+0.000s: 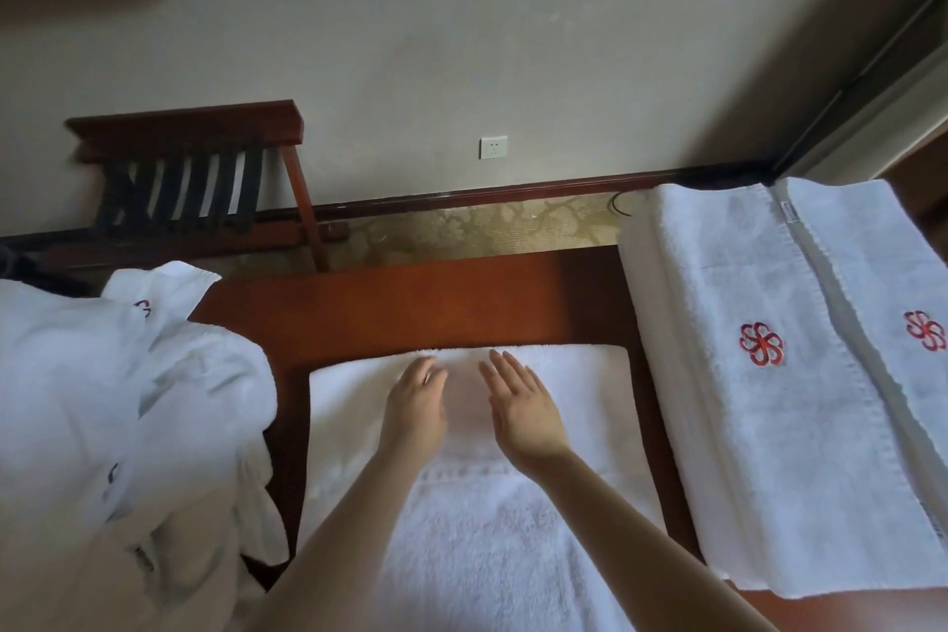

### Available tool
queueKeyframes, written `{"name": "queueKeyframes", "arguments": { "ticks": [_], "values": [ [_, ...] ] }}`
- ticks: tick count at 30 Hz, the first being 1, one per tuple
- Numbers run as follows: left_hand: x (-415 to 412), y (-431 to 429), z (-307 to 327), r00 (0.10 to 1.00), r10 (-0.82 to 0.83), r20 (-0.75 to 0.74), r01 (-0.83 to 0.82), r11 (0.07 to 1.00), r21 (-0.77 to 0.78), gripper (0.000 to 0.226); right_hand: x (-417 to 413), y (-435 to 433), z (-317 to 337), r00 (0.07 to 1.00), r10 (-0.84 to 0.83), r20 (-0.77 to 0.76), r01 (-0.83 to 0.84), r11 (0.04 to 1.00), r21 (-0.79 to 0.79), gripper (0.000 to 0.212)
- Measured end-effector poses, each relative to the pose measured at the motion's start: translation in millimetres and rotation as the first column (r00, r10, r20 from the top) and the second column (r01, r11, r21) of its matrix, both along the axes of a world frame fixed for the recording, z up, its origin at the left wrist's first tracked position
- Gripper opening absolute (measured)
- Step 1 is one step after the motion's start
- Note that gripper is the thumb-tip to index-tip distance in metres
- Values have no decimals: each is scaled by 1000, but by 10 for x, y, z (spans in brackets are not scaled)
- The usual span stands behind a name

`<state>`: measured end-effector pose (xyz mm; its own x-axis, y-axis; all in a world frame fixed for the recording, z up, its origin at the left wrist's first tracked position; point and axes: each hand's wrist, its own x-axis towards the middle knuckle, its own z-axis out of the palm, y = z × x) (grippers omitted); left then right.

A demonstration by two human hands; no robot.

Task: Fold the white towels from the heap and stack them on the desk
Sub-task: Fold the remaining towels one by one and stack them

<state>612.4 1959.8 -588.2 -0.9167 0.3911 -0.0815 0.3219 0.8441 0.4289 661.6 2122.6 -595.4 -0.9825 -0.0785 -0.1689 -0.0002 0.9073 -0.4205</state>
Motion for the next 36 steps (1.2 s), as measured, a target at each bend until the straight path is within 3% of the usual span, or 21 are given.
{"name": "queueKeyframes", "arguments": {
  "ticks": [2,5,9,13,26,31,36],
  "values": [
    [9,-43,-96,995,-80,-55,77,995,-61,33,-25,71,-140,997,43,60,-46,998,52,50],
    [38,-172,-178,992,-128,2,125,959,-253,54,-19,301,-274,990,102,102,-116,982,149,54],
    [8,-322,-358,986,-144,78,164,900,-403,69,1,729,-354,995,-24,93,-3,961,278,65],
    [-26,-387,-364,996,-57,73,81,920,-385,79,31,1027,-314,986,-151,67,124,946,300,68],
    [-378,-827,-372,991,47,123,5,921,-389,92,-46,1068,-275,981,-132,141,84,949,304,68],
    [-528,-980,-304,975,82,206,13,906,-422,79,-122,1050,-166,969,-144,199,90,962,258,68],
    [-492,-1046,-218,985,146,96,-80,865,-496,74,-136,1045,-72,977,-164,133,127,960,249,60]
  ]
}}
